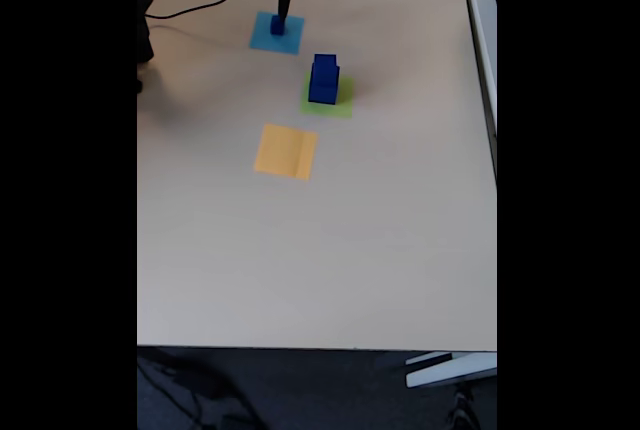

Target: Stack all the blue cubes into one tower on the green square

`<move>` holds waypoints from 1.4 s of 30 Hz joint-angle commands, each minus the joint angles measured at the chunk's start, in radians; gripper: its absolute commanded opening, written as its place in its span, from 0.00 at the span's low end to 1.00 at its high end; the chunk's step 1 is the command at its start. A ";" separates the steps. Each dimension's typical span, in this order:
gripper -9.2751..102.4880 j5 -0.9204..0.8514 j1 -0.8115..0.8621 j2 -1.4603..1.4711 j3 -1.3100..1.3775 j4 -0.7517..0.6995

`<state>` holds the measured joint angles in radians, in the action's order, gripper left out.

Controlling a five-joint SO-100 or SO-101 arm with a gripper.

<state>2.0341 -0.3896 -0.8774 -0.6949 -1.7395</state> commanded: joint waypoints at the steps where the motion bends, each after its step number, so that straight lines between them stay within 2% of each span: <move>1: 0.31 -0.003 -0.009 0.000 0.058 -0.005; 22: 0.25 -0.040 0.008 0.083 0.098 0.003; 42: 0.28 -0.072 0.032 0.044 0.055 -0.009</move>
<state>1.9650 -0.3666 -0.7639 -0.6397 -1.7380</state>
